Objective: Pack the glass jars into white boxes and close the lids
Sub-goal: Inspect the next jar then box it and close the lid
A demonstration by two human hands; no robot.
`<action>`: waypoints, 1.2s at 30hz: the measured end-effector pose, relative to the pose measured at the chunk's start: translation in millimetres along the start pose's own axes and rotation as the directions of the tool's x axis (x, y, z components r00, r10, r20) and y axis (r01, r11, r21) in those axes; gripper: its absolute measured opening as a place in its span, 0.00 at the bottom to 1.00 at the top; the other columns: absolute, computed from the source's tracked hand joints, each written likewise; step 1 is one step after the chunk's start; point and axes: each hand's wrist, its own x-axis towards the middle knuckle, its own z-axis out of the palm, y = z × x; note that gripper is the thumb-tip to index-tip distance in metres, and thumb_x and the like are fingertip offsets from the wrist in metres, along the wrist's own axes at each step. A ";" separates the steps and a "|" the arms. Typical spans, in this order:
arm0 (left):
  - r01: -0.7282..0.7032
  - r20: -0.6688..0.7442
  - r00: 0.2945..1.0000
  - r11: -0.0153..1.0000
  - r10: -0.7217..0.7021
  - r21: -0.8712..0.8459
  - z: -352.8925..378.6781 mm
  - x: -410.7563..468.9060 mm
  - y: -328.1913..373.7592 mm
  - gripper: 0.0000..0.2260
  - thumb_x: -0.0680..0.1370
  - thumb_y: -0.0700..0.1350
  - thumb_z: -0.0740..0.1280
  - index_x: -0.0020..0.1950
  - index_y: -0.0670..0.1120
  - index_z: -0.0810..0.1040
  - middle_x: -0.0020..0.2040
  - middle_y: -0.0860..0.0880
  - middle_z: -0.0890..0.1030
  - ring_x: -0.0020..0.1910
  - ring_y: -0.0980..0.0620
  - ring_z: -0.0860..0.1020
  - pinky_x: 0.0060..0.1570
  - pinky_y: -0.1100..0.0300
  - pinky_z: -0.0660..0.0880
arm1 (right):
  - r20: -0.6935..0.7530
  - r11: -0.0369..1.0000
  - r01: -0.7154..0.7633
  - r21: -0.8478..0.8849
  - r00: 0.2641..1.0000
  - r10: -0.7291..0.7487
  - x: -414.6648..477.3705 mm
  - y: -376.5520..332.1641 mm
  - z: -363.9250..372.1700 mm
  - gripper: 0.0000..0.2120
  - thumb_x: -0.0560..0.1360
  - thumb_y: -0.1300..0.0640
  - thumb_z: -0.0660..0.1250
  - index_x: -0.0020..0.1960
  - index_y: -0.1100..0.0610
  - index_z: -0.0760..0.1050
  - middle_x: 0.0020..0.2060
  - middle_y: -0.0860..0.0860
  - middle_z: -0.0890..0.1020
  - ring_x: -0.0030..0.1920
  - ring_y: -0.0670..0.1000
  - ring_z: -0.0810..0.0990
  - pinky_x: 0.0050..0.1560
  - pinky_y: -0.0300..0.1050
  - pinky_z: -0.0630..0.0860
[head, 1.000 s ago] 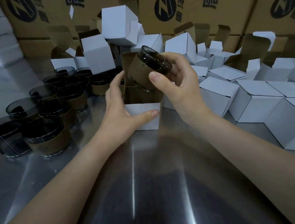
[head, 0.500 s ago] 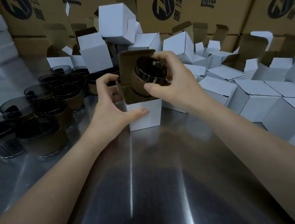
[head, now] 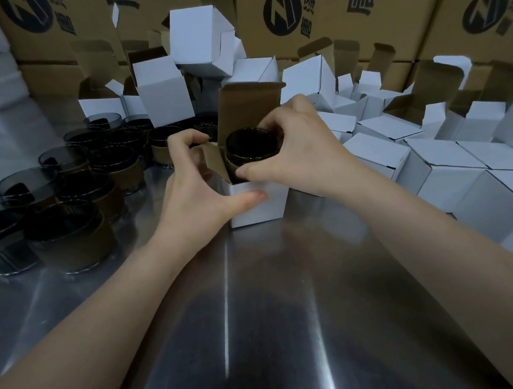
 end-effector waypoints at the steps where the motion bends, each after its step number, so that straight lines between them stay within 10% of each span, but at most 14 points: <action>1: -0.010 -0.006 1.000 1.000 0.010 0.012 0.3 -0.3 0.9 0.39 0.60 0.56 0.80 0.61 0.58 0.58 0.52 0.67 0.75 0.55 0.68 0.75 0.52 0.75 0.71 | 0.007 1.000 -0.016 -0.004 1.000 0.016 0.1 -1.0 -0.7 0.25 0.62 0.42 0.78 0.52 0.51 0.73 0.53 0.48 0.65 0.53 0.47 0.67 0.39 0.31 0.64; 7: -0.049 -0.015 0.999 0.997 0.050 0.064 2.1 -0.8 5.6 0.39 0.61 0.57 0.79 0.61 0.63 0.57 0.56 0.60 0.75 0.55 0.63 0.77 0.54 0.71 0.73 | 0.050 0.990 -0.114 -0.089 0.992 0.118 -2.1 -7.5 -4.1 0.24 0.63 0.45 0.77 0.53 0.54 0.73 0.53 0.50 0.59 0.56 0.48 0.57 0.37 0.34 0.59; 21: -0.160 0.025 0.987 0.973 0.158 0.167 4.3 -3.4 14.2 0.39 0.63 0.56 0.79 0.66 0.58 0.59 0.64 0.49 0.72 0.64 0.52 0.73 0.60 0.56 0.74 | 0.219 0.970 -0.220 -0.103 0.946 0.238 -4.6 -13.2 -14.6 0.28 0.63 0.44 0.78 0.57 0.54 0.74 0.61 0.53 0.71 0.62 0.56 0.70 0.58 0.54 0.76; 27: -0.171 0.051 0.985 0.966 0.164 0.194 3.0 -3.4 13.0 0.39 0.64 0.56 0.78 0.68 0.61 0.59 0.65 0.57 0.68 0.64 0.58 0.70 0.62 0.69 0.68 | 0.240 0.973 -0.218 -0.071 0.943 0.229 -4.4 -13.1 -14.1 0.25 0.63 0.45 0.78 0.55 0.54 0.76 0.59 0.54 0.73 0.61 0.57 0.72 0.58 0.56 0.77; 36: -0.088 0.055 0.995 0.974 0.078 0.207 1.4 -3.1 11.8 0.37 0.67 0.51 0.78 0.73 0.57 0.65 0.65 0.50 0.70 0.63 0.61 0.68 0.63 0.70 0.65 | 0.139 0.980 -0.154 0.126 0.981 0.136 -3.1 -9.6 -9.2 0.22 0.65 0.53 0.76 0.54 0.51 0.71 0.56 0.53 0.70 0.52 0.52 0.73 0.38 0.41 0.67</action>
